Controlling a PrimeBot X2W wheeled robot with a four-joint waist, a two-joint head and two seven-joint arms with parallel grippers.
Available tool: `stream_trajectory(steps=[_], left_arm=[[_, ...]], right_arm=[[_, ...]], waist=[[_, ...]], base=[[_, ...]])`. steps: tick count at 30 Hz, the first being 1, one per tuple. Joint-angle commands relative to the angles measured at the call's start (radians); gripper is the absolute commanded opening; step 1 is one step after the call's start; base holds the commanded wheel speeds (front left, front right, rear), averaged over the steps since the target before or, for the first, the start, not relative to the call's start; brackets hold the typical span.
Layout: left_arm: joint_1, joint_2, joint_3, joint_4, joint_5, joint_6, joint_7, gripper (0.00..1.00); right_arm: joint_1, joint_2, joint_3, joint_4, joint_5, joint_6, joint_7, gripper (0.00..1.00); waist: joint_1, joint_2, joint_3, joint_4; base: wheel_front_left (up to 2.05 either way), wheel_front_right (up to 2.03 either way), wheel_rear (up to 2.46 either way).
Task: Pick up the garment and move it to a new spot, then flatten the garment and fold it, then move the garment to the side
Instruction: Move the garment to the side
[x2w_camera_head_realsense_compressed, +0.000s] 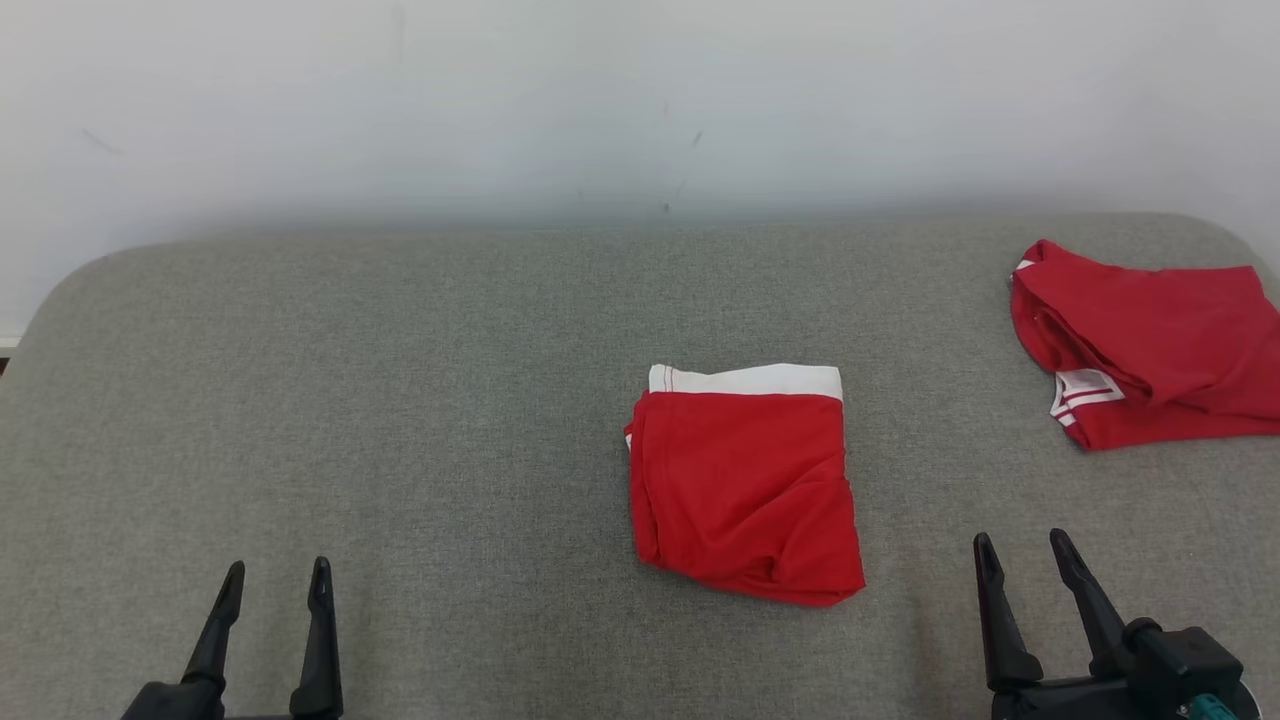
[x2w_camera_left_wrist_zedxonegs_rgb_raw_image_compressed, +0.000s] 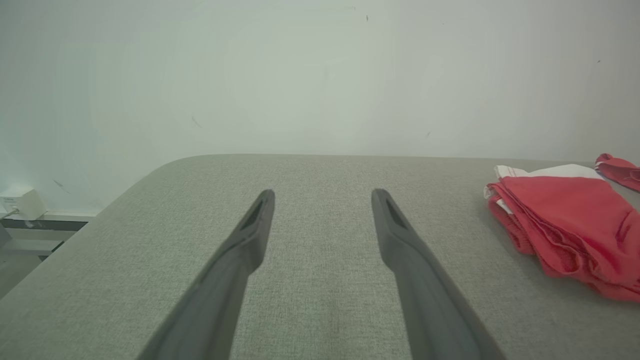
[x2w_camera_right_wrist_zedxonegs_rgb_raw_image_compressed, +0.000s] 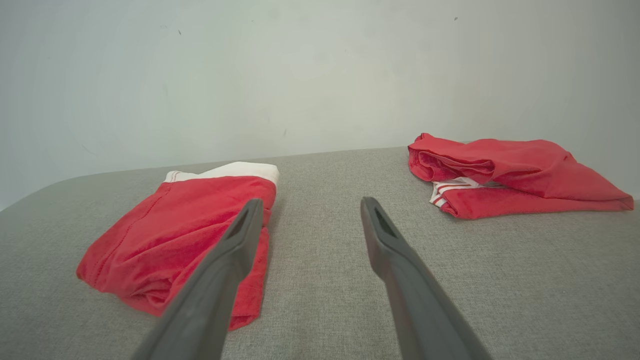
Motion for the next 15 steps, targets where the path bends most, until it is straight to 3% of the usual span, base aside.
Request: stream_trajectory(steps=[1, 15], left_arm=[[0.007, -0.001, 0.002, 0.002, 0.005, -0.003, -0.003, 1.0], [0.005, -0.01, 0.003, 0.01, 0.006, -0.004, -0.003, 1.0]], right_arm=[[0.002, -0.001, 0.001, -0.004, -0.012, -0.003, 0.002, 1.0], [-0.04, 0.018, 0.02, 0.03, -0.004, -0.003, 0.006, 1.0]], waist=[[0.0, 0.0, 0.0, -0.001], [0.0, 0.0, -0.005, 0.007]], base=[[0.0, 0.0, 0.0], [0.0, 0.0, 0.0]])
